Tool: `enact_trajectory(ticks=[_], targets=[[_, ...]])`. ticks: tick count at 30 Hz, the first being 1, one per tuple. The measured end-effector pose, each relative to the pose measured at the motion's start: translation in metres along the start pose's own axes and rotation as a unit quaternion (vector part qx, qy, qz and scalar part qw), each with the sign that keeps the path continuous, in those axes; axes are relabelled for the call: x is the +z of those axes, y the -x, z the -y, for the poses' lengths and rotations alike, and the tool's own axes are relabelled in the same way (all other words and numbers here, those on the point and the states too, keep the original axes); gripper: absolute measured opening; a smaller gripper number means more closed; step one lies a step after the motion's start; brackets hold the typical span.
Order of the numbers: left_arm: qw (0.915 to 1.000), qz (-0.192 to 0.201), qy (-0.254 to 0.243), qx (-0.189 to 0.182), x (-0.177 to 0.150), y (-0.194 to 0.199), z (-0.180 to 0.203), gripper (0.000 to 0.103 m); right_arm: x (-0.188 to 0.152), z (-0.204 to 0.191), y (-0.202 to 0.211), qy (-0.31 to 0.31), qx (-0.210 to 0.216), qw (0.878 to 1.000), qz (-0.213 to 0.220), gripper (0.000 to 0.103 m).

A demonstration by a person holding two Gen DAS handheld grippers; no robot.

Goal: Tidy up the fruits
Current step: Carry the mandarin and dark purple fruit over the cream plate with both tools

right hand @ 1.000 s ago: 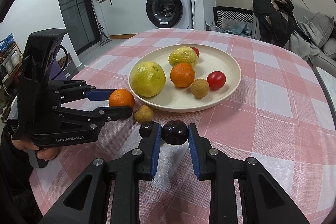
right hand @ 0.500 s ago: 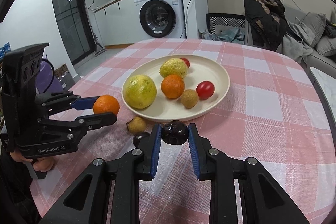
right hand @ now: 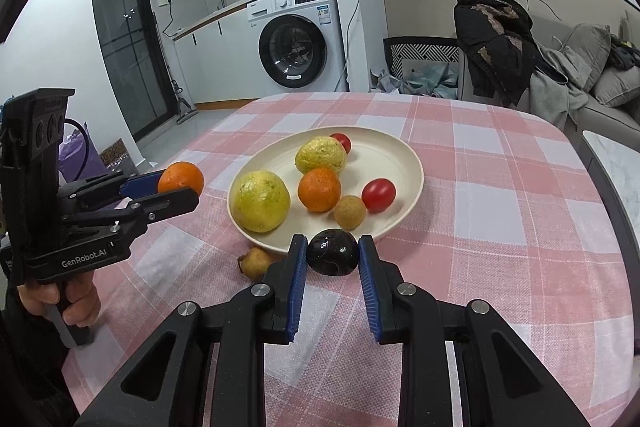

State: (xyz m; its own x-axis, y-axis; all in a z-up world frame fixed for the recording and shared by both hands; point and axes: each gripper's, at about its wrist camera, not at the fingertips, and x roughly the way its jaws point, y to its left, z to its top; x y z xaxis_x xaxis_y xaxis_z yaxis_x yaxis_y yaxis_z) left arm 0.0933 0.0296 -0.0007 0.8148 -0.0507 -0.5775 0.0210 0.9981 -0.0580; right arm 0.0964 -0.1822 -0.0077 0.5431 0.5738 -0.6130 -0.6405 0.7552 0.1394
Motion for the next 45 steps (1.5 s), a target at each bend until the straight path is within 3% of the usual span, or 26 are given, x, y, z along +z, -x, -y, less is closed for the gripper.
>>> enact_trajectory(ticks=[14, 28, 45], targets=[[0.9996, 0.016, 0.014, 0.019, 0.035, -0.019, -0.011, 0.038, 0.038, -0.006, -0.013, -0.002, 0.003, 1.0, 0.01, 0.027], [0.9985, -0.013, 0.033, 0.043, 0.03, -0.066, -0.03, 0.038, 0.021, -0.003, -0.045, -0.003, 0.0, 0.999, -0.033, 0.027], [0.9984, -0.024, 0.013, 0.049, 0.026, -0.082, -0.022, 0.038, 0.019, -0.008, -0.051, 0.008, 0.001, 0.999, -0.038, 0.027]])
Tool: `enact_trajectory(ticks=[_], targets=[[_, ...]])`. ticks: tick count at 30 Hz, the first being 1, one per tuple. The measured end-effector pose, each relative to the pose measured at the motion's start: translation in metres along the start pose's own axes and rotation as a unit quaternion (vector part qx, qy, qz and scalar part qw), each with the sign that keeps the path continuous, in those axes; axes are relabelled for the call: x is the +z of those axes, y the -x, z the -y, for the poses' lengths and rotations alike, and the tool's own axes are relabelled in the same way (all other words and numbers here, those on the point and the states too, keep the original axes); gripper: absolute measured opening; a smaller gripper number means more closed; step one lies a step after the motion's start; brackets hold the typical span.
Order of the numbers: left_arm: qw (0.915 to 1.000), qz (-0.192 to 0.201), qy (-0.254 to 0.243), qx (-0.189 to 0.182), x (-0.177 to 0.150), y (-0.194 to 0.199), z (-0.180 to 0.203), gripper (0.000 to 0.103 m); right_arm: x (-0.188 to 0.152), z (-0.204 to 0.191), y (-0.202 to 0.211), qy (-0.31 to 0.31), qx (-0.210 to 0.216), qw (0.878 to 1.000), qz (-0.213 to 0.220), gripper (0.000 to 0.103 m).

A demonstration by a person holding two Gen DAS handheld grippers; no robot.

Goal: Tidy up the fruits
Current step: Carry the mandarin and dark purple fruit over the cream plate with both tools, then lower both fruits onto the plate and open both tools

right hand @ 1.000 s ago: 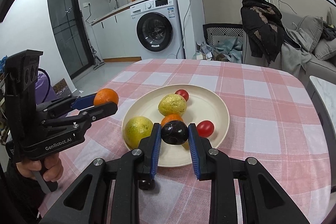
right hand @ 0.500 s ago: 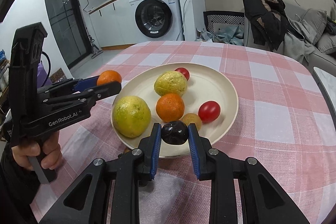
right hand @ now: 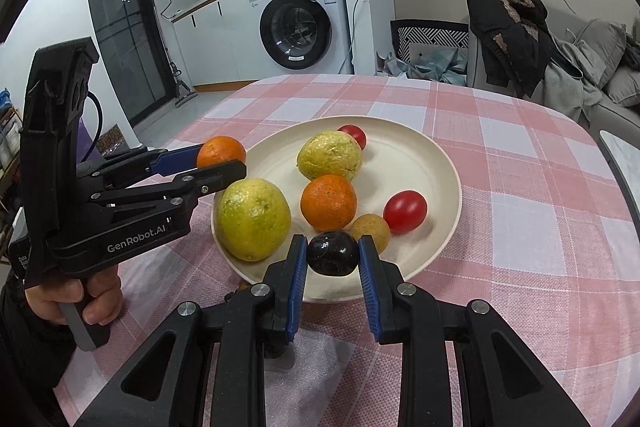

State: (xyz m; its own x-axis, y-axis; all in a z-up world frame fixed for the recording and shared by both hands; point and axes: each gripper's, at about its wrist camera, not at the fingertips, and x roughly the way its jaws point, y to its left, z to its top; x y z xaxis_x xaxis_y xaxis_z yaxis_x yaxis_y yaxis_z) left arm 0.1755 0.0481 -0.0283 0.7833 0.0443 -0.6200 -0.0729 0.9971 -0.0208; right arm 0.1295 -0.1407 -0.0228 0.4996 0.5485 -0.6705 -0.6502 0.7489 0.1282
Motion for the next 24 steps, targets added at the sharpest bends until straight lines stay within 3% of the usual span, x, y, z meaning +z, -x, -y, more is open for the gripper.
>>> enact_trajectory(ticks=[13, 18, 21, 23, 24], targets=[[1.0, -0.004, 0.005, 0.0, -0.001, -0.002, -0.003, 0.038, -0.001, 0.001, -0.003, 0.003, -0.007, 1.0, -0.001, 0.027], [1.0, 0.002, 0.001, 0.002, -0.003, 0.002, -0.003, 0.04, -0.001, 0.002, 0.001, 0.007, -0.023, 1.0, 0.012, 0.04], [0.9999, 0.005, 0.0, 0.008, -0.004, 0.007, -0.004, 0.05, -0.002, 0.004, 0.008, 0.008, -0.032, 0.999, 0.023, 0.05], [0.9999, 0.01, 0.006, 0.006, -0.005, 0.013, -0.007, 0.066, -0.002, 0.007, 0.012, 0.006, -0.035, 0.999, 0.026, 0.055], [0.9999, 0.012, 0.009, 0.004, -0.006, 0.017, -0.008, 0.071, -0.003, 0.008, 0.014, 0.005, -0.039, 0.999, 0.027, 0.063]])
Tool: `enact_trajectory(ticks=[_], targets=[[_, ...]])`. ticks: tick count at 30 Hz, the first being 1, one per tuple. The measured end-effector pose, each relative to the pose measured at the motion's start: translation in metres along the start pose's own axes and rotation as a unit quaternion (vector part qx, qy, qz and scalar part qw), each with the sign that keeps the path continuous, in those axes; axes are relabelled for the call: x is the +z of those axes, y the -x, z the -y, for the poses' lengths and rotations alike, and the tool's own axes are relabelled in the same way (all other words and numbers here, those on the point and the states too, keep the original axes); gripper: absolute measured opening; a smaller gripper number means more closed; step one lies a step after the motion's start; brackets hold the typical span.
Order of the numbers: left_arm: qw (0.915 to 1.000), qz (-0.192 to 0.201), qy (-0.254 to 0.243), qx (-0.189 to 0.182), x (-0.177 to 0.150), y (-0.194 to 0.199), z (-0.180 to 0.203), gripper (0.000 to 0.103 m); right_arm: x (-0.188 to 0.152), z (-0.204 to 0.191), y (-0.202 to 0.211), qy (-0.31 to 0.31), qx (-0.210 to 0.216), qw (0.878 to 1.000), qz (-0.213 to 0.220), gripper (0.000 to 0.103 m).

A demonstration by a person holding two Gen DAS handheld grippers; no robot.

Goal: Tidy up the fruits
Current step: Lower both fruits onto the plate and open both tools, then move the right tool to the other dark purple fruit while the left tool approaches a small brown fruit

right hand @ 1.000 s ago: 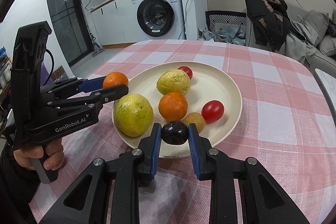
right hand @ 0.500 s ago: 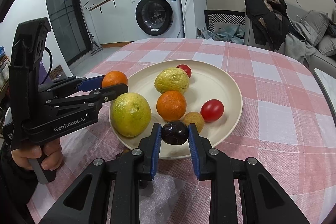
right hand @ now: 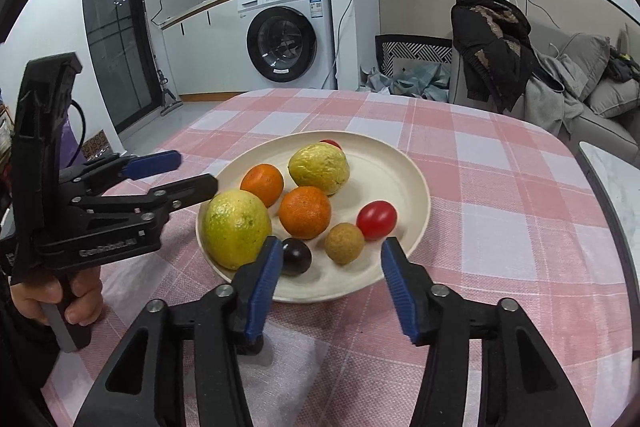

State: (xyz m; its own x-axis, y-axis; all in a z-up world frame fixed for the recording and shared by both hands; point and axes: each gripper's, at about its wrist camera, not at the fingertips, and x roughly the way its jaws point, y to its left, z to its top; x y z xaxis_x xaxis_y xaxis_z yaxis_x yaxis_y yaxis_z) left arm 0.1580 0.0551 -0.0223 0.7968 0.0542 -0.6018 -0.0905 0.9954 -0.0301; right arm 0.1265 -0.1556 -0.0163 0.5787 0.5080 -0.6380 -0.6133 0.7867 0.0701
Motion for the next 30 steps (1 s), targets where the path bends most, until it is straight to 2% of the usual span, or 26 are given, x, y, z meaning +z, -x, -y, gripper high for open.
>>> enact_trajectory(ticks=[1, 3, 4, 6, 10, 14, 17, 24, 30], targets=[[1.0, 0.003, 0.003, -0.001, 0.0, 0.005, -0.001, 0.081, -0.001, 0.001, 0.002, -0.001, -0.002, 1.0, 0.0, 0.069], [0.9999, 0.012, 0.005, -0.001, -0.002, 0.016, -0.003, 0.087, -0.002, 0.002, 0.005, -0.002, -0.002, 1.0, 0.0, 0.088], [0.9999, 0.016, 0.004, 0.0, -0.003, 0.021, -0.003, 0.089, -0.003, 0.002, 0.008, -0.001, -0.004, 1.0, 0.003, 0.09], [0.9997, 0.024, 0.001, 0.004, -0.005, 0.033, -0.001, 0.1, -0.004, 0.002, 0.011, 0.001, -0.011, 1.0, 0.003, 0.102], [0.9992, 0.04, -0.008, 0.001, -0.012, 0.056, 0.006, 0.103, -0.009, 0.003, 0.016, 0.0, -0.016, 1.0, 0.0, 0.103], [0.9996, 0.026, -0.009, -0.008, -0.024, 0.069, 0.012, 0.103, -0.016, 0.002, 0.017, -0.001, -0.008, 1.0, -0.016, 0.103], [0.9998, 0.011, -0.013, -0.012, -0.034, 0.071, 0.018, 0.103, -0.02, -0.001, 0.016, 0.007, -0.007, 1.0, -0.029, 0.103], [0.9996, 0.008, -0.026, -0.002, -0.044, 0.071, 0.028, 0.103, -0.03, -0.017, 0.012, 0.041, -0.006, 0.998, -0.047, 0.103], [0.9994, 0.002, -0.034, -0.003, -0.047, 0.065, 0.031, 0.103, -0.032, -0.02, 0.009, 0.047, -0.004, 0.998, -0.052, 0.103]])
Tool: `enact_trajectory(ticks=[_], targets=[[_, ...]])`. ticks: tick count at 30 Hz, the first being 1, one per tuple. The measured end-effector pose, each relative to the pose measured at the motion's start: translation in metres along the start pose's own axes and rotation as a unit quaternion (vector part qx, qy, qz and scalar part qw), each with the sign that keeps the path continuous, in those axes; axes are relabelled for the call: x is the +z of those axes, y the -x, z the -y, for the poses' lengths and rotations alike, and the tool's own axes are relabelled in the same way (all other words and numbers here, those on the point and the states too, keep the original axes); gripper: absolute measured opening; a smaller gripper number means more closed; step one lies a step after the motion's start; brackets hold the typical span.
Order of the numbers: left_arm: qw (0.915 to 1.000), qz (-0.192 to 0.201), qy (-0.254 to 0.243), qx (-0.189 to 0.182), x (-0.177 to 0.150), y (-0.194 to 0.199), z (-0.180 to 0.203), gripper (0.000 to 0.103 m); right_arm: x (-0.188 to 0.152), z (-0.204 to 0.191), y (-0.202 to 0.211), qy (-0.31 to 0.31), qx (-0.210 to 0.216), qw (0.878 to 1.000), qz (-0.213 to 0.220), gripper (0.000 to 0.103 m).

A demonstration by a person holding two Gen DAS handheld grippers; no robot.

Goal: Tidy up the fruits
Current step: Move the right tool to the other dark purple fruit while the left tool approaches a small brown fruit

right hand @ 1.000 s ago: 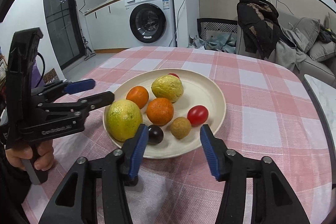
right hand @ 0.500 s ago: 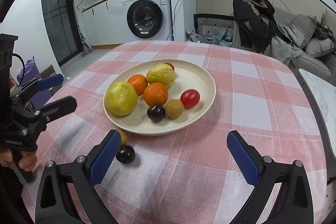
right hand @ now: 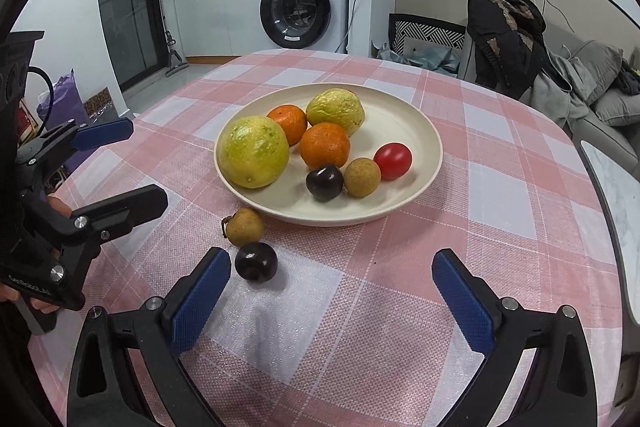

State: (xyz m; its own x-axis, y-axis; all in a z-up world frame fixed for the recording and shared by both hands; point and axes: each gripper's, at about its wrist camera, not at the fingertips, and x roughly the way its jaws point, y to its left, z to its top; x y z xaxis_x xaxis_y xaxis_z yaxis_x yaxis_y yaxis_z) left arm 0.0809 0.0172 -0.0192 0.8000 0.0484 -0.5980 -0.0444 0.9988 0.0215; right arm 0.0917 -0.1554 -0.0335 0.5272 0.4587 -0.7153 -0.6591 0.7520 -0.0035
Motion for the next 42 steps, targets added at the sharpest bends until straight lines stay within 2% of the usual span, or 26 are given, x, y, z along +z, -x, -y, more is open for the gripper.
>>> enact_trajectory(ticks=[10, 23, 32, 34, 36, 42], targets=[[1.0, 0.0, 0.003, -0.003, -0.002, -0.002, -0.001, 0.103, 0.002, -0.003, 0.001, 0.002, 0.006, 1.0, -0.003, 0.103], [0.9999, 0.001, 0.009, -0.015, -0.001, -0.002, -0.005, 0.103, 0.0, -0.013, -0.013, 0.016, 0.012, 0.999, -0.04, 0.103], [0.9997, -0.003, 0.014, -0.017, 0.0, -0.004, -0.007, 0.103, 0.003, -0.021, -0.02, 0.021, 0.037, 0.998, -0.055, 0.102], [0.9997, -0.003, 0.015, -0.017, 0.001, -0.004, -0.007, 0.103, 0.003, -0.022, -0.021, 0.023, 0.042, 0.997, -0.057, 0.098], [0.9998, -0.002, 0.014, -0.017, 0.0, -0.004, -0.007, 0.103, 0.002, -0.023, -0.023, 0.026, 0.046, 0.997, -0.06, 0.083], [0.9998, -0.002, 0.014, -0.017, 0.001, -0.004, -0.007, 0.103, 0.0, -0.03, -0.025, 0.038, 0.053, 0.996, -0.065, 0.07]])
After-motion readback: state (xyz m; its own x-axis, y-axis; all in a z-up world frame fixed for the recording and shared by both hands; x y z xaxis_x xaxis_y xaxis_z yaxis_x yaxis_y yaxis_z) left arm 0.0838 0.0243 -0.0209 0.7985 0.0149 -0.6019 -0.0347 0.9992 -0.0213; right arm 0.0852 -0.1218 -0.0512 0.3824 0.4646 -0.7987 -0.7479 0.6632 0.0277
